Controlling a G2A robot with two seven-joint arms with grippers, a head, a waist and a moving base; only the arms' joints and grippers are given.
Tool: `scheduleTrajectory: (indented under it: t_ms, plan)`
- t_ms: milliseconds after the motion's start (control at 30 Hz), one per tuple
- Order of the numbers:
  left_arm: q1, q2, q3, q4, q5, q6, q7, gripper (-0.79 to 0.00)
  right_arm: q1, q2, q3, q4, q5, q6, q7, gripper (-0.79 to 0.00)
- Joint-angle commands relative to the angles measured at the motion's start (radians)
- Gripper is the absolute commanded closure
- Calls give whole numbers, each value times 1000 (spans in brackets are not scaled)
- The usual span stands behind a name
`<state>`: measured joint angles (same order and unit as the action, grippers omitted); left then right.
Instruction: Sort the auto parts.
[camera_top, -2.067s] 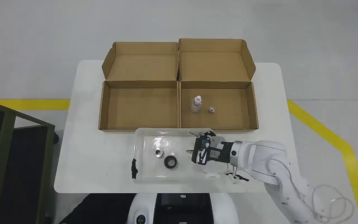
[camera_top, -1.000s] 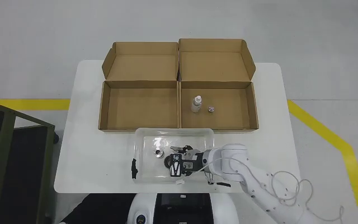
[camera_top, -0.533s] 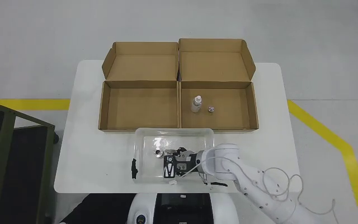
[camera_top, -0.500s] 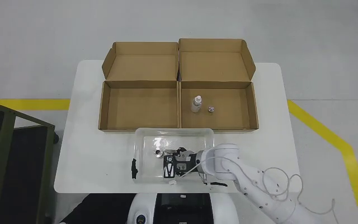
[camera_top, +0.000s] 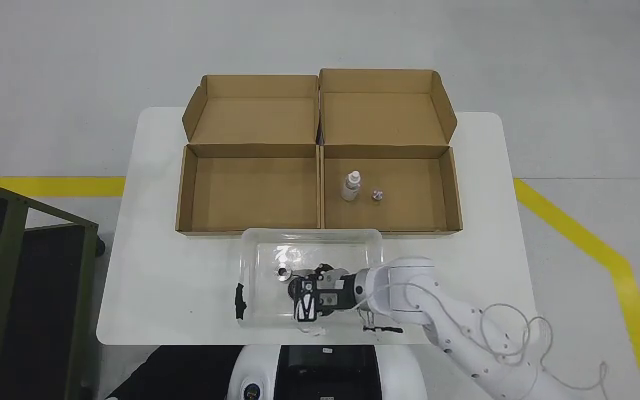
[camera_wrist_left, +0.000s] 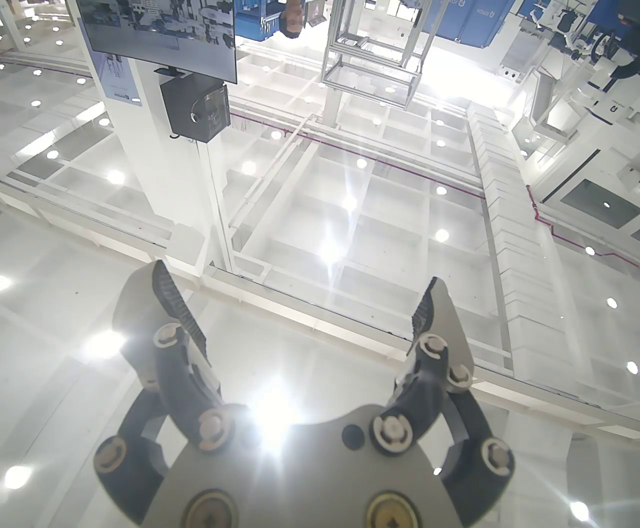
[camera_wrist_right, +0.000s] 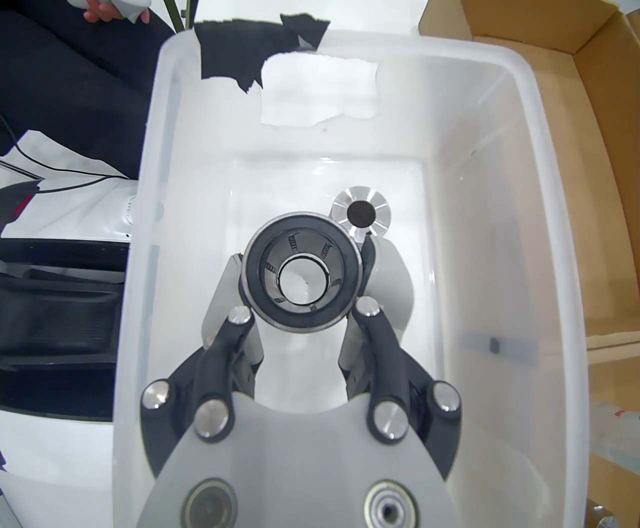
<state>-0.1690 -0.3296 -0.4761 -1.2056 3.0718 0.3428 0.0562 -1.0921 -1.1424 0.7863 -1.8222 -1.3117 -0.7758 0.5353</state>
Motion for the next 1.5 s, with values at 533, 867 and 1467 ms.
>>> scheduleTrajectory:
  t_ms: [533, 867, 1467]
  plan:
    - [0, 0, 0, 0, 0, 0, 0, -785, -141, 54, 245, -147, 85, -10, -173, 0]
    - [0, 0, 0, 0, 0, 0, 0, -785, -183, 72, 378, -161, 232, -56, -304, 0]
    - [0, 0, 0, 0, 0, 0, 0, -785, -294, 100, 613, -162, 419, -142, -488, 0]
